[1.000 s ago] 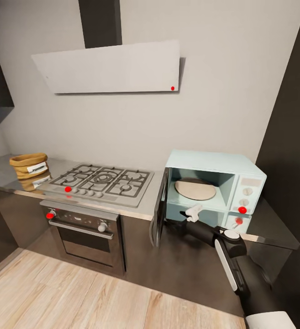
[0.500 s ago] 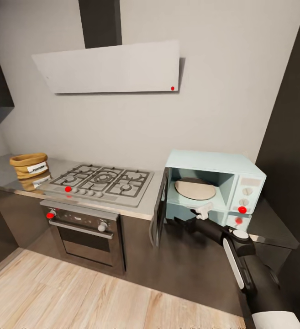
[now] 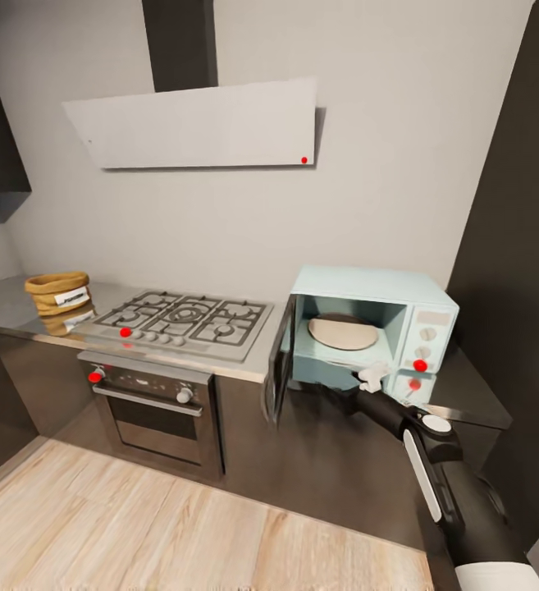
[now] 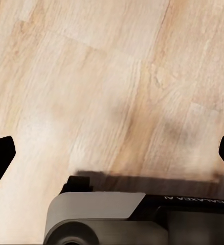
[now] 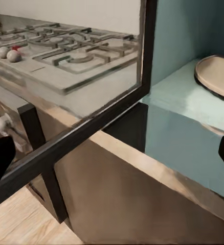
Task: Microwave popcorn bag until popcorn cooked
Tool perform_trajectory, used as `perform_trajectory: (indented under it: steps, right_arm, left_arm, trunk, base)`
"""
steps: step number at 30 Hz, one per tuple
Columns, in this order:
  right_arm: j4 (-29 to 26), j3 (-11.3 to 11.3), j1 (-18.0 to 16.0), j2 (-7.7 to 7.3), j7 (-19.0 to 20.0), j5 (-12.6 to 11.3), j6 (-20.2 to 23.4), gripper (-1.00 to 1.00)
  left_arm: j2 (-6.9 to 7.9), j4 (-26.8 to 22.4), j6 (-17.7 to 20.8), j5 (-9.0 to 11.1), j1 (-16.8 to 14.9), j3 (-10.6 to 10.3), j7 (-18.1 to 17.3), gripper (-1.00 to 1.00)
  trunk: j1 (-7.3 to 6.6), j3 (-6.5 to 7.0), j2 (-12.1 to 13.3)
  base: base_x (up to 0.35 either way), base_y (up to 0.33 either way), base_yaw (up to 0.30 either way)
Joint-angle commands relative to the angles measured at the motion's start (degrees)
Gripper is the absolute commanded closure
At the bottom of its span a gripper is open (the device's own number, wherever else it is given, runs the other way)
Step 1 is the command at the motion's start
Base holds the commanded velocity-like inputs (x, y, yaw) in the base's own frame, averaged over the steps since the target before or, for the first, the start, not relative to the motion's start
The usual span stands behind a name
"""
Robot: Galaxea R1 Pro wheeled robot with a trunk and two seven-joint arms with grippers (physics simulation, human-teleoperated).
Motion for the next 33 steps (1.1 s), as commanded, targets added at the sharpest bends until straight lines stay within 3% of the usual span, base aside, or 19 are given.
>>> perform_trajectory:
  steps: [1, 8, 15, 18, 22, 27, 30, 33]
  right_arm:
    - [-0.1, -0.4, 0.3, 0.0, -0.6, 0.3, 0.3, -1.0]
    - [0.2, -1.5, 6.2, -0.8, -1.8, 0.6, -1.9, -1.0]
    - [2.9, -1.3, 14.3, -0.38, -2.6, 0.8, -5.0, -1.0]
    - [9.3, -1.2, 15.1, -0.21, -2.7, 0.8, -6.5, -1.0]
    - [22.3, -0.9, 14.7, 0.25, -4.3, 1.1, -14.9, -1.0]
    - [36.2, 0.2, 14.6, 1.05, -11.4, 2.4, -25.4, -1.0]
    - [41.5, 0.1, 14.5, 1.53, -13.5, 2.3, -28.6, -1.0]
    - [42.7, -0.3, 14.5, 1.6, -14.0, 1.9, -29.3, -1.0]
  left_arm:
    - [-0.05, 0.0, -0.2, 0.1, 0.0, 0.3, -0.1, -1.0]
    - [0.02, 0.0, -0.2, 0.1, 0.0, 0.4, -0.1, -1.0]
    - [0.03, 0.0, -0.2, 0.0, 0.0, 0.3, -0.1, -1.0]
    - [0.01, 0.0, -0.2, 0.0, 0.0, 0.2, -0.1, -1.0]
    - [0.03, 0.0, -0.2, 0.1, 0.0, 0.3, -0.1, -1.0]
    - [-0.03, 0.0, -0.2, 0.0, 0.0, 0.3, -0.1, -1.0]
    - [0.01, 0.1, -0.2, 0.0, 0.0, 0.3, -0.1, -1.0]
    - [0.03, 0.1, -0.2, 0.1, 0.0, 0.3, -0.1, -1.0]
  trunk:
    - [-0.03, -0.07, 0.0]
    - [-0.03, -0.07, 0.0]
    - [-0.03, -0.07, 0.0]
    - [-0.03, -0.07, 0.0]
    - [-0.03, -0.07, 0.0]
    - [-0.03, -0.07, 0.0]
    - [-0.03, -0.07, 0.0]
    - [-0.03, -0.07, 0.0]
  base:
    - [-0.31, -0.106, 0.0]
    - [-0.228, -0.073, 0.0]
    - [-0.015, -0.004, 0.0]
    - [0.0, 0.0, 0.085]
    - [0.0, 0.0, 0.245]
    - [-0.027, 0.022, 0.278]
    - [-0.128, 0.218, 0.281]
    - [-0.148, 0.298, 0.146]
